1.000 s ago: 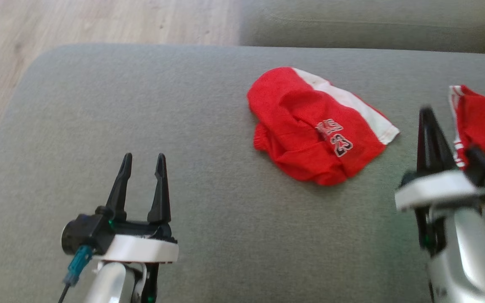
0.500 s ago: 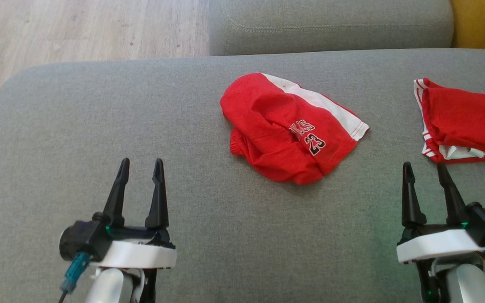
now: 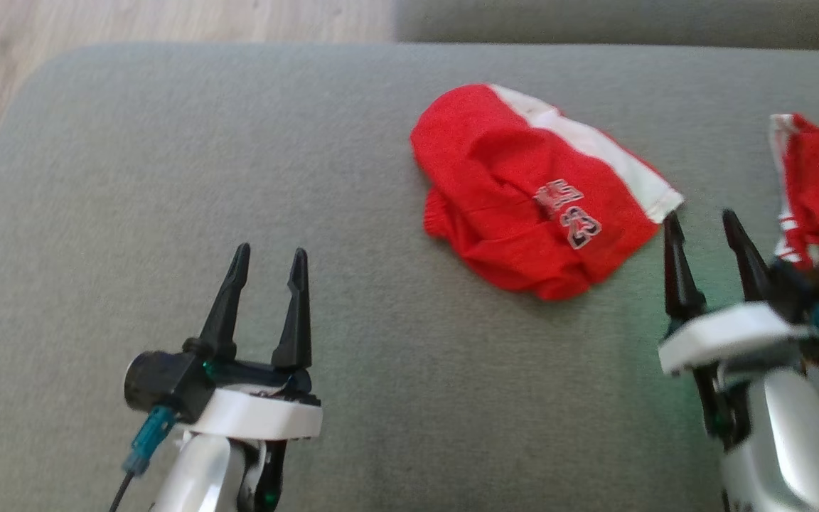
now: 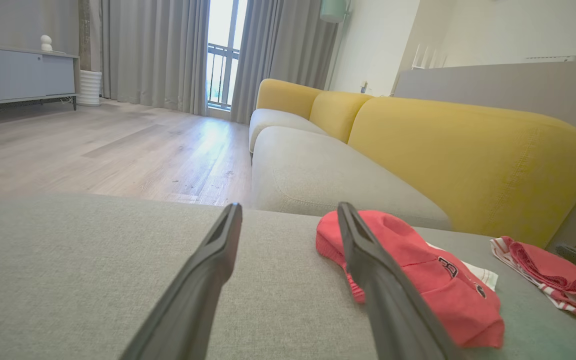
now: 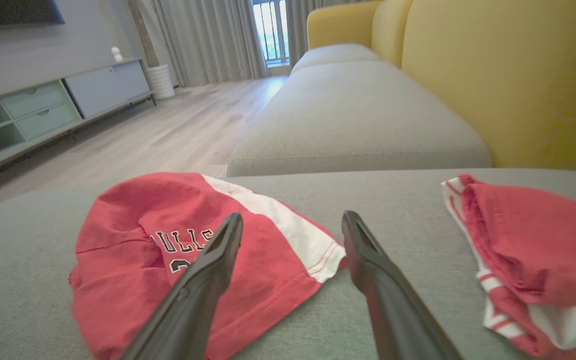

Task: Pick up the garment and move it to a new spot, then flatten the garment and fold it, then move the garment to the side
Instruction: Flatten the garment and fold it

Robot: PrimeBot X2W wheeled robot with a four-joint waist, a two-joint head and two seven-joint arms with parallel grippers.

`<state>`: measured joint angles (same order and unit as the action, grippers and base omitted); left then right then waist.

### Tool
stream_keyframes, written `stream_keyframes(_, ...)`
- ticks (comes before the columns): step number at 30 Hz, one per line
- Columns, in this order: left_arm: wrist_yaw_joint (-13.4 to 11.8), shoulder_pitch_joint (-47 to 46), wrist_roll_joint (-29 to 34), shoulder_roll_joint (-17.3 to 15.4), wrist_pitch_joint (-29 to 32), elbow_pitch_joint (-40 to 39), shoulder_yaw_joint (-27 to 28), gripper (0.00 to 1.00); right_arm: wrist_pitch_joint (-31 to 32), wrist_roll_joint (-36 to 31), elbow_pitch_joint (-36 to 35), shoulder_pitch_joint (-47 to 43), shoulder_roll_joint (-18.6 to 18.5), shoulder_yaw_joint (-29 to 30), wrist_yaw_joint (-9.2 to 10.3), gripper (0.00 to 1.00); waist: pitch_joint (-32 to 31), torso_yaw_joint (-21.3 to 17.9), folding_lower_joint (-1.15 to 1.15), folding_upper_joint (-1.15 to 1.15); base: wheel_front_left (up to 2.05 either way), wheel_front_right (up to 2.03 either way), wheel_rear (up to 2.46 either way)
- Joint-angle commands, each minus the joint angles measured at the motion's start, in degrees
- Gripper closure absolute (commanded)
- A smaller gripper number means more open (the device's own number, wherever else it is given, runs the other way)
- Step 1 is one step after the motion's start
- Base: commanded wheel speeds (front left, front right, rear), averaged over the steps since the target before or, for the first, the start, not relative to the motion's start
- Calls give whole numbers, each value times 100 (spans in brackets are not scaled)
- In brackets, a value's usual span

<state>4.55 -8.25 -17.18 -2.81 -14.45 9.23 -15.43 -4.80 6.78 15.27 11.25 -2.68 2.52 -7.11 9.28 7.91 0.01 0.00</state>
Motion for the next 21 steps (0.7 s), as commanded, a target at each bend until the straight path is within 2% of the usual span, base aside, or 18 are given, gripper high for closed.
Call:
stream_keyframes(1, -9, -234, -23, -7, -55, -131, 113, 0, 77, -7, -54, 327, -20, -150, -37, 0, 198, 197, -1, 0, 0, 0, 0)
stream_keyframes(5, -14, -332, -70, -7, -55, -55, -11, 0, 510, 15, 671, 892, -20, -166, -37, 0, 363, 413, -1, 0, 0, 0, 0)
stream_keyframes(14, -70, -447, -182, -7, -55, 30, -258, 0, 1171, -344, 2616, 1893, -20, 450, -37, 0, 466, 759, -1, 0, 0, 0, 0)
stream_keyframes(15, -78, -450, -189, -7, -55, 35, -273, 0, 1177, -352, 2775, 1962, -20, 451, -37, 9, 463, 774, -1, 0, 0, 0, 0)
stream_keyframes(16, -85, -451, -195, -7, -55, 39, -283, 0, 1139, -363, 2903, 2025, -20, 451, -37, 84, 459, 784, -1, 0, 0, 0, 0)
stream_keyframes(17, -93, -450, -198, -7, -55, 44, -289, 0, 1076, -398, 3006, 2077, -20, 436, -37, 100, 453, 788, -1, 0, 0, 0, 0)
stream_keyframes(21, -122, -424, -198, -7, -55, 58, -286, 0, 785, -486, 3204, 2230, -20, 447, -37, 100, 404, 763, -1, 0, 0, 0, 0)
